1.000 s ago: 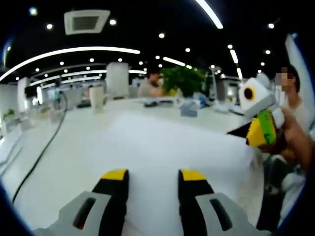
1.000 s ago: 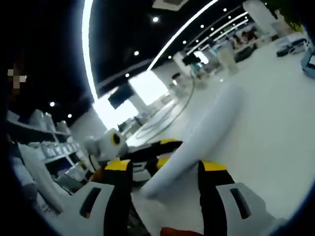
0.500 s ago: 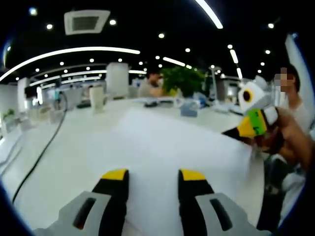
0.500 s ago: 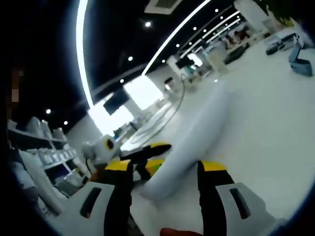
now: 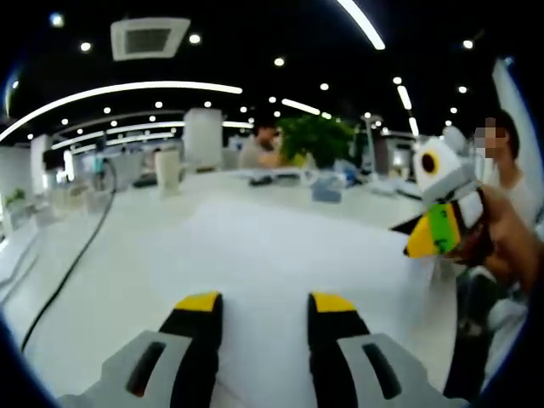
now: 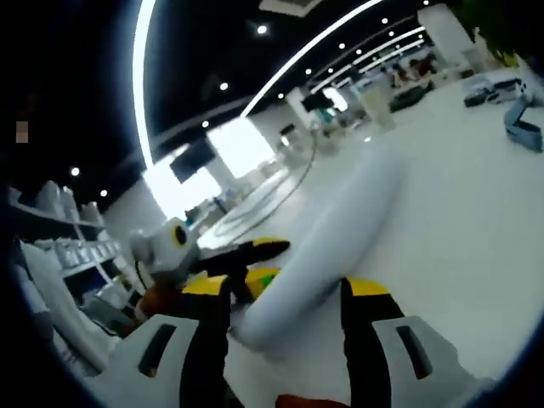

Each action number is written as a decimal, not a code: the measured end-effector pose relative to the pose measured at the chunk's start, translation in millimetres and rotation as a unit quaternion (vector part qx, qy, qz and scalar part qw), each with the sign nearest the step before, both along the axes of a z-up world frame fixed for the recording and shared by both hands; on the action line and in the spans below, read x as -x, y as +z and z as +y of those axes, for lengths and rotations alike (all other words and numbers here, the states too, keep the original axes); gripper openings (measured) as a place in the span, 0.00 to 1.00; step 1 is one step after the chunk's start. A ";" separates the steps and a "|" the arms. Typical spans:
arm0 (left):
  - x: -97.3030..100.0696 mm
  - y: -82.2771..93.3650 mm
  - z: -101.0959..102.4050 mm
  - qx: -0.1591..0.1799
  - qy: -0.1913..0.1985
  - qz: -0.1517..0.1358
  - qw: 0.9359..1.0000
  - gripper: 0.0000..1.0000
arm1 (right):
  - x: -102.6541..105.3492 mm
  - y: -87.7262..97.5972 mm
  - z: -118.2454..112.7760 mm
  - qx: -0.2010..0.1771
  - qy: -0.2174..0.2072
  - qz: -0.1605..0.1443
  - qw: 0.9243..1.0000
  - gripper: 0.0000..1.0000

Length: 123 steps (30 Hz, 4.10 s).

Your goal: Pick up the paper insert the paper into the punch align the paper edges press the punch to punch holes

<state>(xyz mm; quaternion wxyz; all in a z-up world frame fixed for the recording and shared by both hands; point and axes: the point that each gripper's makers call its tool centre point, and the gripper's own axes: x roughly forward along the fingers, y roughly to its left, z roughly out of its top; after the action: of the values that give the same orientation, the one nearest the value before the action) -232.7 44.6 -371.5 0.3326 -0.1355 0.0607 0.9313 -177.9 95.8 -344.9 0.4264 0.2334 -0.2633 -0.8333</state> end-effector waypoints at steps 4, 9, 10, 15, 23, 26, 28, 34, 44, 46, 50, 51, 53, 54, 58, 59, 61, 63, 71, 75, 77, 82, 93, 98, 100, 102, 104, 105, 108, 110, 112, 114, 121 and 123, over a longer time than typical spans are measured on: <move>-0.1 -0.1 0.0 0.000 0.000 0.000 1.000 0.41 | -4.2 2.2 -10.6 0.013 0.014 -0.002 1.000 0.55; -0.1 -0.1 0.1 0.000 0.000 0.000 1.000 0.41 | 1.0 13.4 -9.1 0.069 0.005 -0.020 0.997 0.55; -0.1 -0.1 0.1 0.000 0.000 0.000 1.000 0.41 | 1.0 15.6 -12.0 0.083 0.008 -0.026 0.996 0.54; 0.3 -0.2 0.1 0.000 0.000 0.000 1.000 0.41 | 2.5 8.1 -24.3 0.070 0.025 -0.024 0.997 0.53; 0.7 -0.5 0.4 0.000 0.000 0.000 1.000 0.41 | 13.0 -0.6 0.9 -0.013 -0.015 0.010 1.000 0.54; 0.7 -0.5 0.5 0.000 0.000 0.000 1.000 0.41 | 8.3 7.5 -4.5 0.023 -0.005 0.001 1.000 0.54; 0.5 -0.4 0.6 0.000 0.000 0.000 1.000 0.41 | 7.1 11.9 -11.4 0.051 0.002 -0.007 0.999 0.54; 0.3 -0.4 0.6 -0.001 0.001 0.000 1.000 0.41 | 2.3 17.6 -16.9 0.086 0.021 -0.015 0.996 0.53; 0.1 -0.3 0.3 0.000 0.001 0.000 1.000 0.41 | 14.5 13.7 25.8 0.050 -0.035 -0.003 0.998 0.46; -0.1 -0.3 0.3 -0.001 0.001 0.000 1.000 0.41 | 14.3 11.9 23.8 0.047 -0.034 -0.004 0.998 0.47; -0.2 -0.4 0.2 -0.001 0.001 0.000 1.000 0.41 | 13.6 8.8 23.4 0.043 -0.034 -0.007 0.998 0.47; -0.1 -0.4 0.1 -0.001 0.001 0.000 1.000 0.41 | 13.9 8.4 23.7 0.043 -0.034 -0.007 0.998 0.47; -0.1 -0.4 0.2 -0.001 0.001 0.000 1.000 0.41 | 16.6 5.6 27.0 0.035 -0.041 -0.009 0.998 0.47; -0.1 -0.4 0.1 -0.001 0.002 0.000 1.000 0.41 | 17.2 4.8 27.7 0.032 -0.043 -0.008 0.999 0.46; 0.0 -0.4 0.0 -0.002 0.002 0.000 1.000 0.41 | 20.2 -0.1 32.6 0.007 -0.051 -0.003 0.999 0.43; 0.1 -0.4 0.0 -0.002 0.002 0.000 1.000 0.41 | 21.2 -0.8 33.9 0.001 -0.054 0.000 0.999 0.41; 0.1 -0.3 -0.1 -0.002 0.002 0.000 1.000 0.41 | 22.6 -1.1 35.4 -0.003 -0.057 0.003 0.998 0.37; 0.2 -0.4 -0.2 -0.002 0.002 0.000 1.000 0.41 | 24.6 -1.3 36.8 -0.004 -0.060 0.004 0.998 0.34; 0.6 -0.6 -0.7 -0.002 0.004 0.000 1.000 0.41 | 26.6 -7.4 39.2 -0.013 -0.064 0.005 0.998 0.31; 1.4 -0.6 -0.8 -0.003 0.007 -0.001 1.000 0.41 | 27.7 -10.2 41.5 -0.013 -0.067 0.004 0.998 0.29; 1.4 -0.6 -0.8 -0.003 0.007 -0.001 1.000 0.41 | 27.5 -9.7 40.8 -0.011 -0.066 0.003 0.998 0.29; 1.3 -0.5 -0.7 -0.003 0.007 0.000 1.000 0.41 | 27.0 -9.5 40.3 0.001 -0.061 0.000 0.998 0.25; 0.6 -0.4 -0.5 -0.003 0.007 0.000 1.000 0.41 | 28.8 -8.4 43.3 0.012 -0.065 -0.002 0.998 0.20; 0.4 -0.3 -0.5 -0.003 0.007 0.001 1.000 0.41 | 28.1 -8.9 42.5 0.013 -0.063 -0.005 0.998 0.18; 0.3 -0.2 -0.5 -0.003 0.007 0.001 1.000 0.41 | 28.5 -9.3 42.9 0.013 -0.064 -0.006 0.998 0.16; 0.3 -0.1 -0.4 -0.003 0.007 0.002 1.000 0.41 | 28.3 -9.8 42.9 0.014 -0.064 -0.009 0.998 0.12; -0.2 1.0 -0.1 0.000 0.006 0.008 1.000 0.41 | 28.8 -10.8 42.0 0.025 -0.063 -0.023 0.997 0.10; -0.6 1.6 0.1 0.002 0.006 0.012 1.000 0.41 | 29.3 -10.7 41.8 0.029 -0.064 -0.027 0.997 0.10; -1.6 3.1 1.6 0.007 0.003 0.022 1.000 0.41 | 29.0 -10.4 41.6 0.033 -0.065 -0.030 0.997 0.08; -1.4 3.6 1.7 0.007 0.002 0.024 1.000 0.41 | 29.2 -10.4 41.7 0.035 -0.065 -0.032 0.997 0.08; -1.4 3.5 1.5 0.007 0.002 0.023 1.000 0.42 | 30.6 -10.8 42.3 0.034 -0.066 -0.033 0.997 0.08; -1.5 3.7 1.5 0.007 0.001 0.023 1.000 0.42 | 31.5 -11.2 42.6 0.033 -0.066 -0.034 0.997 0.08; -3.9 5.9 2.5 0.005 -0.004 0.028 1.000 0.45 | 31.9 -12.0 43.4 0.036 -0.070 -0.041 0.996 0.06; -4.9 9.6 4.1 -0.006 -0.008 0.030 0.999 0.50 | 31.7 -12.3 43.3 0.038 -0.072 -0.046 0.996 0.05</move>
<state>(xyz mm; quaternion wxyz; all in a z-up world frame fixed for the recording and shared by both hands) -227.8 48.7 -361.8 0.3393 -0.1048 0.0658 0.9325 -209.6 139.1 -357.2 0.3614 0.2350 -0.3304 -0.8397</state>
